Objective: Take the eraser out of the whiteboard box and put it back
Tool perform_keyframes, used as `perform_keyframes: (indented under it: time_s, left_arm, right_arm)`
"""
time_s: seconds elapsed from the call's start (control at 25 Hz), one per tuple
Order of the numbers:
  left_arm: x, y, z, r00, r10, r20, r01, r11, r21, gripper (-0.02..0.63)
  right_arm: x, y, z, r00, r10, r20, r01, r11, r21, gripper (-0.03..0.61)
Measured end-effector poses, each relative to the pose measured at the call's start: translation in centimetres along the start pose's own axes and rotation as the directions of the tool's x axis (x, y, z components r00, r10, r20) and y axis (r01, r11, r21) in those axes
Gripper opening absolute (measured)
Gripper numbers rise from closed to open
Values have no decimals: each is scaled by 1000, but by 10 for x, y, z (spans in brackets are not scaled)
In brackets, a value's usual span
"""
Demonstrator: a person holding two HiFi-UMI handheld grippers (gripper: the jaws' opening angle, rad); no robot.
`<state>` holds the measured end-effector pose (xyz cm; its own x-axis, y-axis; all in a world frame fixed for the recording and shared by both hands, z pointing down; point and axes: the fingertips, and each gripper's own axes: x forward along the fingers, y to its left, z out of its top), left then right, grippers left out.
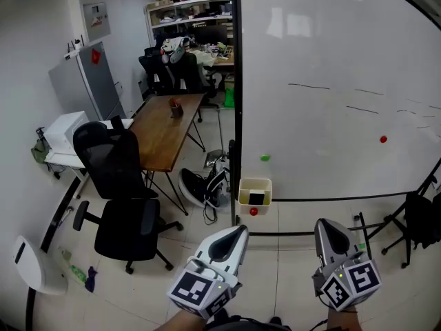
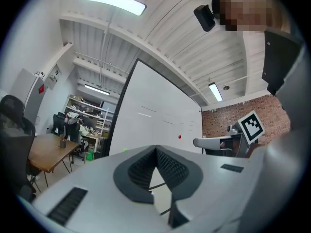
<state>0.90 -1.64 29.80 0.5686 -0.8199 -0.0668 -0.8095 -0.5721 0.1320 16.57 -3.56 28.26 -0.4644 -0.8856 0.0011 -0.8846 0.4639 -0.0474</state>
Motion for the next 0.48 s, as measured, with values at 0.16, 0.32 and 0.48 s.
perform_keyframes:
  time_s: [0.16, 0.32, 0.48]
  left_arm:
    - [25, -73, -7, 1000, 13, 2, -13, 1000, 0, 28]
    - [52, -135, -23, 999, 33, -6, -33, 999, -2, 28]
    - [64, -182, -44, 999, 39, -37, -40, 999, -12, 28]
  right_arm:
    - [-51, -51, 9, 999, 46, 13, -46, 999, -12, 15]
    - [-92, -103, 4, 997, 77, 16, -77, 997, -1, 15]
    - [-122, -130, -3, 995, 104, 12, -104, 994, 18, 15]
